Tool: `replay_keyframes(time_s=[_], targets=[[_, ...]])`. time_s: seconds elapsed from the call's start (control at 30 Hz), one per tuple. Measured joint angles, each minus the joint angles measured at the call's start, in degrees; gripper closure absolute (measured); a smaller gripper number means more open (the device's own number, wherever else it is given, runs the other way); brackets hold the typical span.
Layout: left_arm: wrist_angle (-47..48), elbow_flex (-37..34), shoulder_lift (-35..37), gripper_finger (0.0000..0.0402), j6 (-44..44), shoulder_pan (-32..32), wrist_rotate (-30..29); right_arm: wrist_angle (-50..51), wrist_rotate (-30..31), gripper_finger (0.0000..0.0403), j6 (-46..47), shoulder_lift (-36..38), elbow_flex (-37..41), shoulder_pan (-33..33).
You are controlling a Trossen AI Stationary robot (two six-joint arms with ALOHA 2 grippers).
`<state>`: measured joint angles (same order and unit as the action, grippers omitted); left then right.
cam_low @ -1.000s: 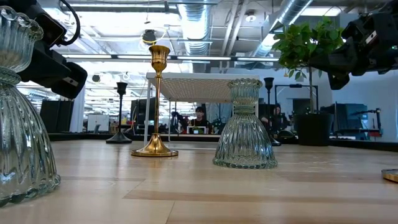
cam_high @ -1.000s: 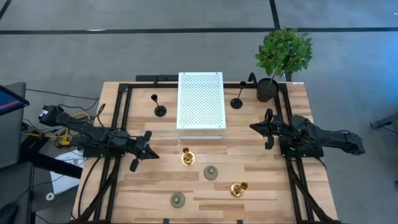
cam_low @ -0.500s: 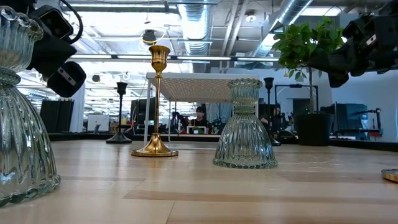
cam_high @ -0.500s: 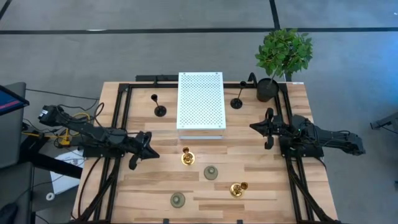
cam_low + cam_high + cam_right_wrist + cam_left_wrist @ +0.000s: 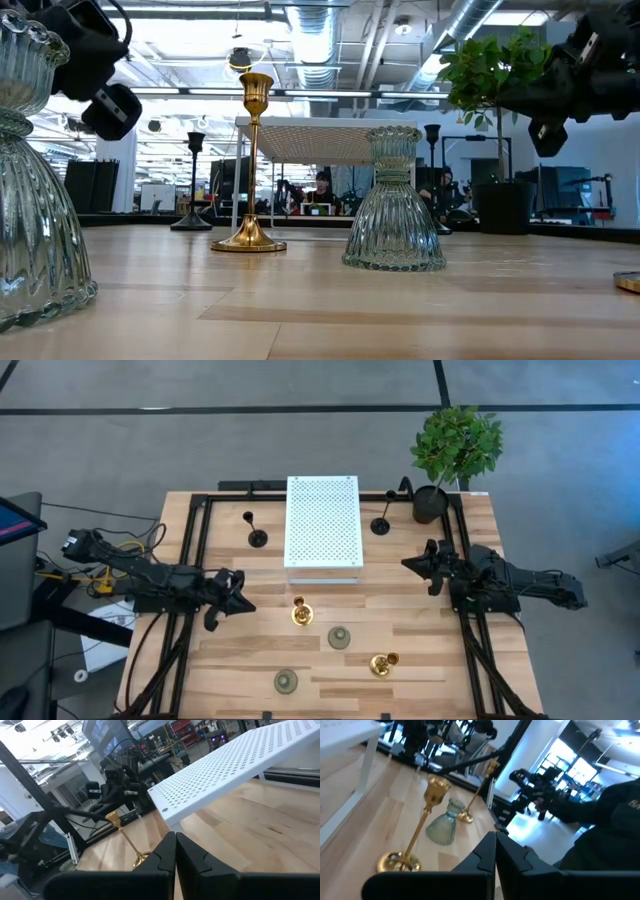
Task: Pick & Place candle stick holders
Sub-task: Put the right black candle holder on the shelf
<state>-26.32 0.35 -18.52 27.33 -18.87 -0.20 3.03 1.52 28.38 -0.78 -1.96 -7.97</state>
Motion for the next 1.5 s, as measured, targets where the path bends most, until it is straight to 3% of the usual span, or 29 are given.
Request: replay_keyframes(time_s=[0.37,0.87,1.2,1.5], targets=[[-6.27,0.0,-0.02,0.0394,3.17,-0.01,0.01,-0.53,0.02,0.0403,0.17,-0.02,0.07,0.0],[-7.15,0.01,0.0,0.0394,-1.12,-0.02,-3.62,-0.76,0.03,0.0403,0.17,0.0,0.07,0.0],[-7.17,-0.02,-0.07,0.0395,-3.47,-0.02,-17.31,-4.03,3.19,0.0403,0.2,0.0,0.02,0.0],[-7.18,5.18,-3.96,0.0398,-7.72,-0.02,-17.18,-6.66,2.84,0.0403,0.12,0.0,-3.94,2.04]])
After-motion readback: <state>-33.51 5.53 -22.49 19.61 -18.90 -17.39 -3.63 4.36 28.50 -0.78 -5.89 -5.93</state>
